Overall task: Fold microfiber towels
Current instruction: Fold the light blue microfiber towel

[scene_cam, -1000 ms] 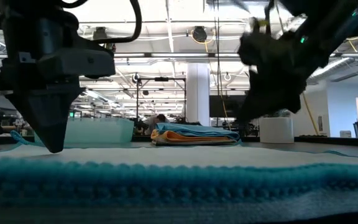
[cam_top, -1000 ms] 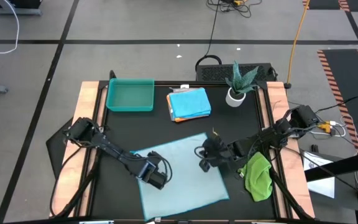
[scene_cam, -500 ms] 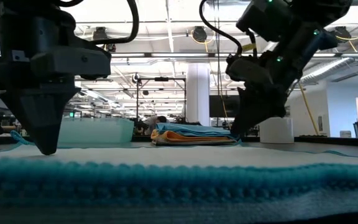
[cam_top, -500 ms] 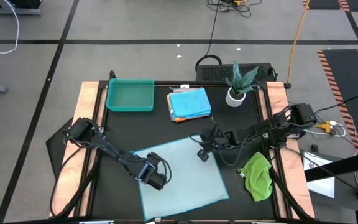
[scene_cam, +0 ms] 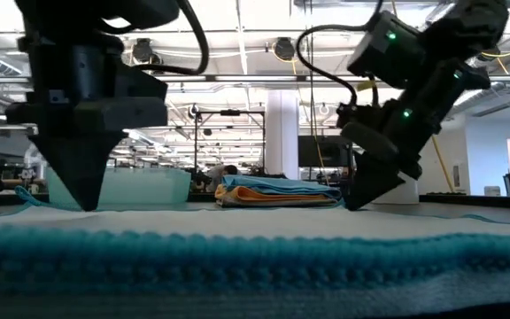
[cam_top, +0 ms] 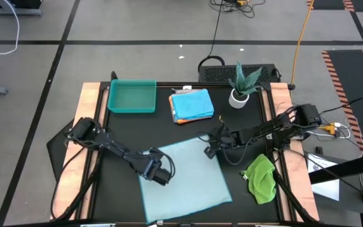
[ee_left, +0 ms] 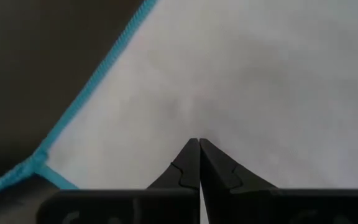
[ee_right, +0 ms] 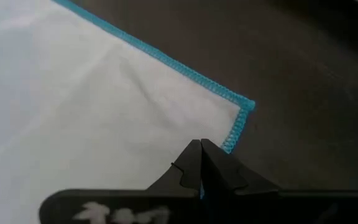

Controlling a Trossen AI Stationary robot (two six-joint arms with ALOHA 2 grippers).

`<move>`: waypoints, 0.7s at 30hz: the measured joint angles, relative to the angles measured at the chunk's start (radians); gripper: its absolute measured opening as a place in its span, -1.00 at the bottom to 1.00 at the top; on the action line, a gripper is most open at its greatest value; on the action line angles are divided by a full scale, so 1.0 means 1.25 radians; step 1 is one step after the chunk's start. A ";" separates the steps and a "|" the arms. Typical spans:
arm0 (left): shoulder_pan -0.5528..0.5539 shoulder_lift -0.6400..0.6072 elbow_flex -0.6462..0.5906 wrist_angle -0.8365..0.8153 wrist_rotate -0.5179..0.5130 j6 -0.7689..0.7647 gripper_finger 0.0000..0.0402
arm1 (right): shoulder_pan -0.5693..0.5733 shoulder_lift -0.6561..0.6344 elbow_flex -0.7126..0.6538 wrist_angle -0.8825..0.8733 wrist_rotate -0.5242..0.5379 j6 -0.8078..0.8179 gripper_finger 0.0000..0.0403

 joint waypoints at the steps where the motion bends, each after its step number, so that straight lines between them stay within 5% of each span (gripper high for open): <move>1: 0.006 0.000 0.000 -0.001 0.000 0.007 -0.98 | 0.000 -0.001 -0.018 0.024 0.003 0.008 -1.00; 7: 0.028 0.000 0.000 0.001 0.000 0.039 -0.98 | 0.000 -0.002 -0.088 0.110 0.010 0.035 -1.00; 21: 0.029 0.000 0.000 0.018 0.032 0.045 -0.94 | -0.001 -0.017 -0.090 -0.088 -0.003 0.011 -1.00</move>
